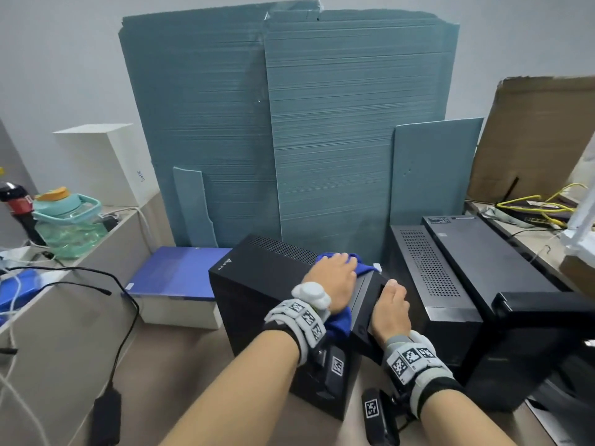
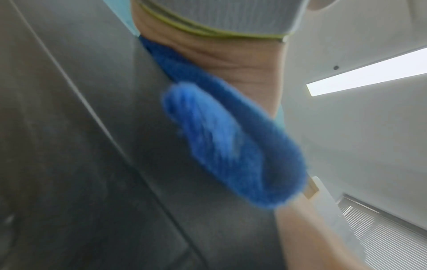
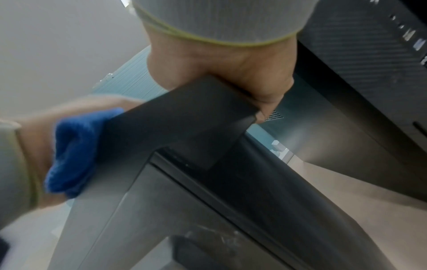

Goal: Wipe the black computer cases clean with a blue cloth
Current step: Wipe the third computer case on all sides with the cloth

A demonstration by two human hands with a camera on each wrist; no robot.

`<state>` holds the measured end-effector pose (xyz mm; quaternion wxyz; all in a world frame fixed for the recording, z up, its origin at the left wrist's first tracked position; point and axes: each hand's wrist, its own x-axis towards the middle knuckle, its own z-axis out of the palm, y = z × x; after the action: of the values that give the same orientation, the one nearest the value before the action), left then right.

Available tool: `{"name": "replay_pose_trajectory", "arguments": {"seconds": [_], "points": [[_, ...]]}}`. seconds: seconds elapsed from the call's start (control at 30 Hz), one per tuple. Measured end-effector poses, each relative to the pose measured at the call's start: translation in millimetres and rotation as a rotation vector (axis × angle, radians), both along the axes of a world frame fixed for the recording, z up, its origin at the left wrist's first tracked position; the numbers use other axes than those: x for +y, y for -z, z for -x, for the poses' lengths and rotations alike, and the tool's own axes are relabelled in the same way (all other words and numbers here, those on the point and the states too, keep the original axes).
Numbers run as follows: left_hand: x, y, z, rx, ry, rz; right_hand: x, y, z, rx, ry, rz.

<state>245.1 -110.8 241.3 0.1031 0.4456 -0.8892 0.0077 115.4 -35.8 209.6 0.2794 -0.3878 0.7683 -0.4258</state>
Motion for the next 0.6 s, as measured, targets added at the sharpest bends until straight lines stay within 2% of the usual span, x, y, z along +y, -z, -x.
{"name": "replay_pose_trajectory", "arguments": {"seconds": [0.17,0.33,0.47,0.6], "points": [[51.0,-7.3,18.8,0.046,0.184,-0.059,-0.9,7.0,6.3,-0.142,0.056,0.028],[81.8,3.4,-5.9,0.239,0.183,-0.01,-2.4,9.7,5.1,-0.225,0.059,0.02],[88.3,11.6,-40.6,0.385,0.213,0.042,-6.8,8.4,3.0,-0.141,0.015,-0.007],[65.1,24.6,-97.9,0.453,0.091,0.134,-9.5,10.0,5.0,-0.004,-0.025,-0.065]]}}
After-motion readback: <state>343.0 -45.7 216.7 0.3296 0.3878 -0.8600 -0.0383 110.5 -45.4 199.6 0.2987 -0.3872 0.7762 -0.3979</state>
